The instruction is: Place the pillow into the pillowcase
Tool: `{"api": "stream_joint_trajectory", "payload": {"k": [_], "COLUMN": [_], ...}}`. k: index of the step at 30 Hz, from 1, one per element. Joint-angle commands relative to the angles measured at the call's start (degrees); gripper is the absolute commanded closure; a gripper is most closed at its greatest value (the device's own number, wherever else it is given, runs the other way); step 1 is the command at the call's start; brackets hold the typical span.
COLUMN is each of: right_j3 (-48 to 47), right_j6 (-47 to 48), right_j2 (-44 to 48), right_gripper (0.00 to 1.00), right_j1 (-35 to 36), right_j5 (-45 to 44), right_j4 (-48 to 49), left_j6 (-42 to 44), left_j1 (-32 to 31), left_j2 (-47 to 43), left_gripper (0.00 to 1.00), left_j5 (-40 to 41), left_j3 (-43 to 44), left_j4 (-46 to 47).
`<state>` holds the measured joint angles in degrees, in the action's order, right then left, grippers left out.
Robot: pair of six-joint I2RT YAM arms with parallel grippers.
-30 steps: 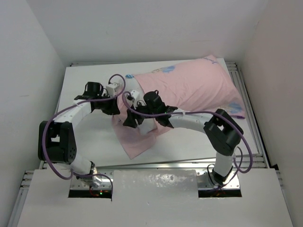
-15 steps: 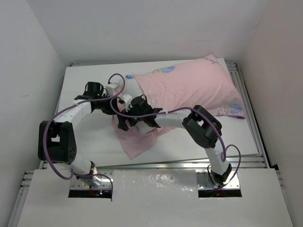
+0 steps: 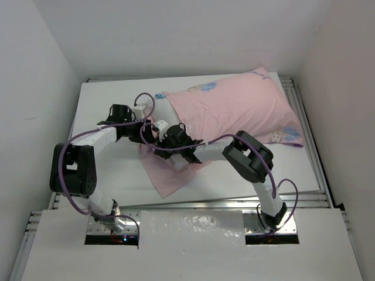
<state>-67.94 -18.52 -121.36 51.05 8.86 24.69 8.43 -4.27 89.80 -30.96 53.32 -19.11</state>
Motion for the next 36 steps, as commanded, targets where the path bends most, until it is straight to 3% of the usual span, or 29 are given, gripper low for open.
{"api": "stream_joint_trajectory", "payload": {"k": [1, 6, 9, 12, 16, 17, 19, 21, 25, 29, 30, 31, 36], "right_j3": [0.7, 1.1, 1.5, 1.5, 0.4, -0.4, -3.0, -2.5, 3.2, 5.5, 6.6, 7.1, 4.2], "right_j6": [-1.5, -1.3, -1.1, -1.2, -1.9, -2.0, -1.2, 3.4, 3.9, -1.9, -2.7, -4.8, -8.4], "right_j2": [2.6, 3.5, 4.3, 4.6, 4.7, 4.9, 7.9, 12.1, 24.5, 27.4, 26.5, 26.1, 19.8], "right_gripper": [1.00, 1.00, 1.00, 1.00, 0.99, 0.63, 0.45, 0.40, 0.49, 0.78, 0.93, 1.00, 1.00], "right_j1": [0.0, 0.3, 0.5, 0.6, 0.2, -0.2, -1.0, -1.0, -1.0, -1.0, -1.0, -1.0, -1.3], "right_j5": [2.5, 3.7, 4.5, 4.5, 6.3, 10.6, 13.5, 12.4, 8.4, 6.5, 5.6, 3.5, 2.1], "right_j4": [3.0, 3.5, 3.7, 4.1, 3.0, -0.2, -9.0, -13.9, -17.5, -18.1, -18.1, -17.5, -16.1], "left_j6": [-4.5, -6.0, -5.9, -5.1, -4.5, -3.7, -2.8, -0.8, 2.6, 2.9, 2.7, 2.6, 4.4], "left_j1": [-3.5, -5.2, -6.4, -8.0, -9.2, -8.9, -7.2, -4.5, -3.9, -4.0, -4.0, -4.0, -4.0], "left_j2": [1.3, 4.4, 6.3, 8.4, 8.8, 7.9, 4.1, 1.2, -4.8, -5.5, -6.0, -6.3, -8.8], "left_gripper": [0.43, 0.37, 0.45, 0.60, 0.96, 1.00, 1.00, 1.00, 1.00, 1.00, 1.00, 1.00, 1.00], "left_j5": [4.0, 9.9, 12.7, 11.4, 9.8, 10.0, 8.6, 6.6, 6.9, 4.0, 2.9, 2.4, -1.6], "left_j3": [-0.4, -0.1, 0.9, 2.2, 3.2, 3.2, 2.7, 1.9, -1.3, -2.3, -2.0, -1.9, 0.3], "left_j4": [7.6, 10.0, 10.1, 8.2, 5.5, 5.4, 5.4, 5.0, 3.1, 1.4, 1.0, 0.7, -3.6]}}
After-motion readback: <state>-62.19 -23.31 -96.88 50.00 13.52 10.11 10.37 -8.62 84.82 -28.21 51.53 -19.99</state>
